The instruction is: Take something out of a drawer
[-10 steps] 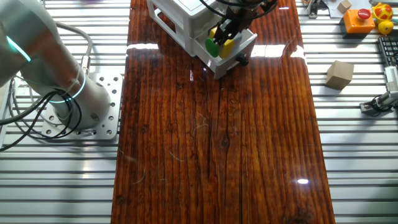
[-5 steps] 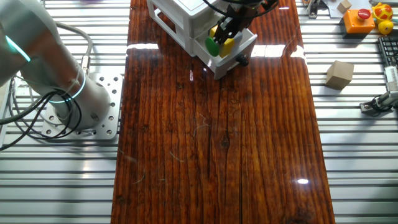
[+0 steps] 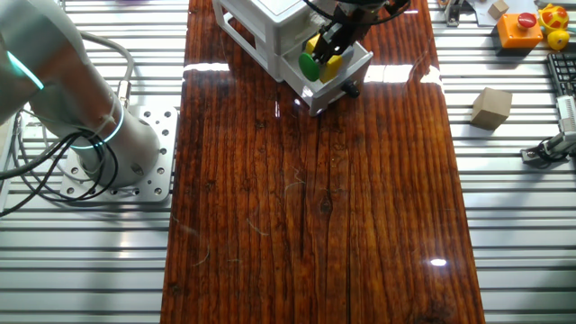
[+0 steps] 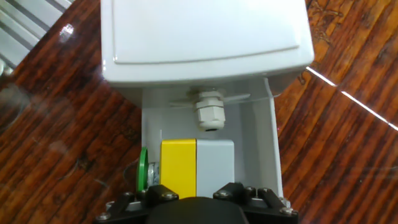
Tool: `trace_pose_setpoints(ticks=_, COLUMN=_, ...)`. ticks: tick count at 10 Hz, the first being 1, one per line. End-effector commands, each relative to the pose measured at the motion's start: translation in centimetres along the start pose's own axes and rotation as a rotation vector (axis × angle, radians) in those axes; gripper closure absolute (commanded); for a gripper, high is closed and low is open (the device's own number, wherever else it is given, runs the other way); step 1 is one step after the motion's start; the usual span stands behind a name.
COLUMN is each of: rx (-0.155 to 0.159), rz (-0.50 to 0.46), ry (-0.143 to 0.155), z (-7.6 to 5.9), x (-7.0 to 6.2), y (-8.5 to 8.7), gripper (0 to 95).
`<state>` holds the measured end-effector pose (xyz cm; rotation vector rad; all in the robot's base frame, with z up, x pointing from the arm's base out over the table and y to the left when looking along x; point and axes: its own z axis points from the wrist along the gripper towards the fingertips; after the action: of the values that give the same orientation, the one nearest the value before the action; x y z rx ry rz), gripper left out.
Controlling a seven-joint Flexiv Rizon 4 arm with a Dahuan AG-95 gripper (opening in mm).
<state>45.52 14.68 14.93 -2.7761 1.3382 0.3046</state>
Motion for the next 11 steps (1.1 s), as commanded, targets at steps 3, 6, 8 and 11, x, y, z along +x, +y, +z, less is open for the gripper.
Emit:
trace_pose_setpoints(ticks=3, rx=-0.005, rz=0.011, ry=0.016, z=-1.2, x=0.7, y=0.2, gripper=95.0)
trace_pose_setpoints(ticks=6, rx=-0.006, rz=0.054, ry=0.041, z=-2.5, x=2.1, y=0.5, gripper=95.0)
trace_pose_setpoints(ticks=8, rx=-0.007, rz=0.095, ry=0.077, z=-3.5, x=4.4, y=0.8, gripper=95.0)
trace_pose_setpoints(ticks=11, rx=0.002, rz=0.106, ry=0.103, z=-3.8, x=7.8, y=0.9, gripper=95.0)
